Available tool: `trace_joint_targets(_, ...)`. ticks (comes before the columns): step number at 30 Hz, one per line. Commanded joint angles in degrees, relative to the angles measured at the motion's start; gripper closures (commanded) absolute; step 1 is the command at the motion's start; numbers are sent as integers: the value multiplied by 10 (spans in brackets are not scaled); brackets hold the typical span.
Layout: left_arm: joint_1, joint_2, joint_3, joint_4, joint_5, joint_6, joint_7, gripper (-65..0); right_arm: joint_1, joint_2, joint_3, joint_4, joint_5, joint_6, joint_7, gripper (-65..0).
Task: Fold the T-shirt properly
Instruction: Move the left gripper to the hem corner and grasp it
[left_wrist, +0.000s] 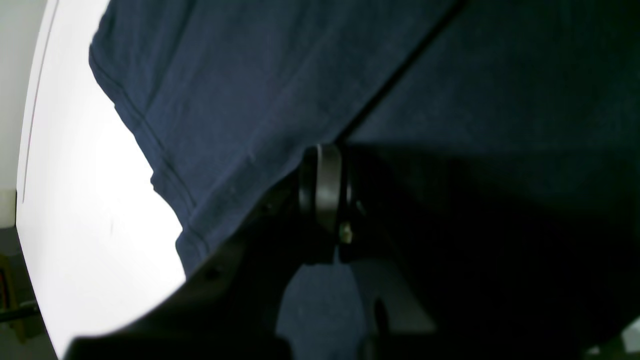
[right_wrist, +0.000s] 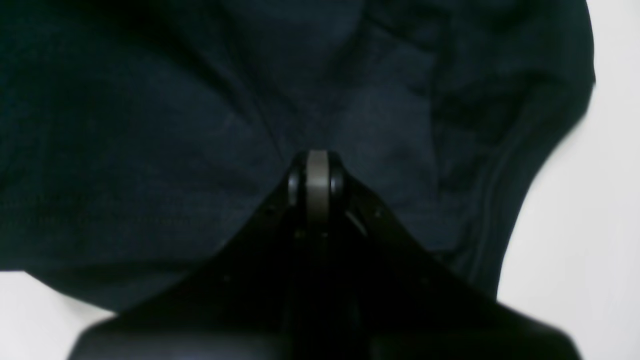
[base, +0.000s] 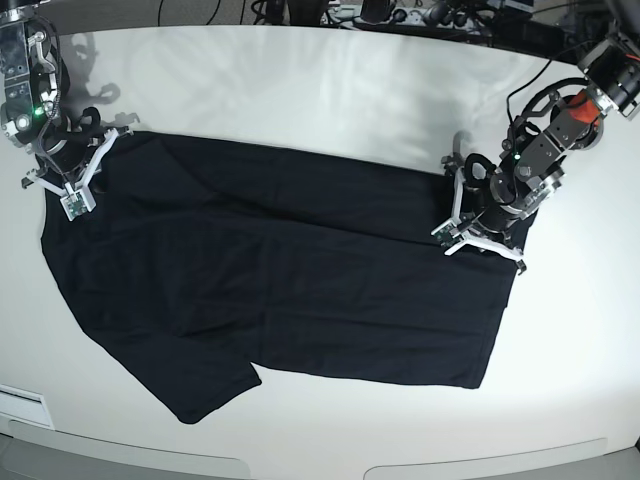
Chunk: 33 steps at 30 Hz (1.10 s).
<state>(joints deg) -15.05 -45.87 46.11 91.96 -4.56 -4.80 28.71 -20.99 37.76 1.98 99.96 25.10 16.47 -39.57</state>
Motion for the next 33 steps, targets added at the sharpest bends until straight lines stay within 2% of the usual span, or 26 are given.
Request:
trace_joint_targets(1,13,-17,3,6,-20,-37,57,0,-5,10,4,11,-7,-5,-28,0)
trace_joint_targets(3,34,-31,3,39,-23,-43,68,0,-29,11,4,29,-8,-10,-44,0)
trace_joint_targets(7,85,-64,3,111,-24,-44,80,0,-92,11,4,70,-21,-15,-42,0)
trace_joint_targets(13,136,-114,3,173,-24,-44,80,0,-165,11,12,119,-72,-38,-42,0)
trace_joint_targets(16,173,-141,3,199,-24,-26,80,0,-217,11,28,135,-74,-42,-42,0)
trace_joint_targets(20,225,-172,3,232,-9,-4,82,0,-279,11,59,151,-92,-63,-42,0)
trace_joint_targets(25,264,-180,3,280,17,-1,92,0,-335,10,100,174,-103,-75,-42,0)
trace_joint_targets(29,278,-179,3,301,44,28,101,0,-361,10,104,203,-107,-77,-42,0)
trace_joint_targets(31,277,-180,3,307,64,41,108,0,-363,10,104,221,-125,-101,-42,0)
trace_joint_targets(33,277,-180,3,317,102,61,117,0,-363,10,106,245,-170,-134,-42,0)
